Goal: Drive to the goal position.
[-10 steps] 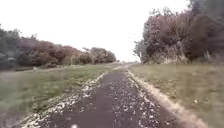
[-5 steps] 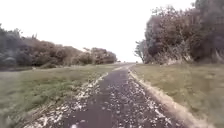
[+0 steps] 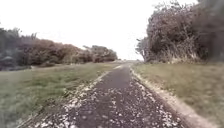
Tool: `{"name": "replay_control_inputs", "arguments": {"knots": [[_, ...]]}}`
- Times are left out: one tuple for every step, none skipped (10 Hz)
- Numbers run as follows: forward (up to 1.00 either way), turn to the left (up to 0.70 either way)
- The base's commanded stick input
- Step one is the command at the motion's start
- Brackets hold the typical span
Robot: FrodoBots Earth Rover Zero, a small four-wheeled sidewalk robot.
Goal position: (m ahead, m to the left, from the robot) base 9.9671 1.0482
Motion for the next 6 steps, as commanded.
{"name": "replay_control_inputs", "arguments": {"knots": [[1.0, 0.0], [1.0, 0.0], [1.0, 0.0], [1.0, 0.0], [1.0, 0.0], [1.0, 0.0]]}}
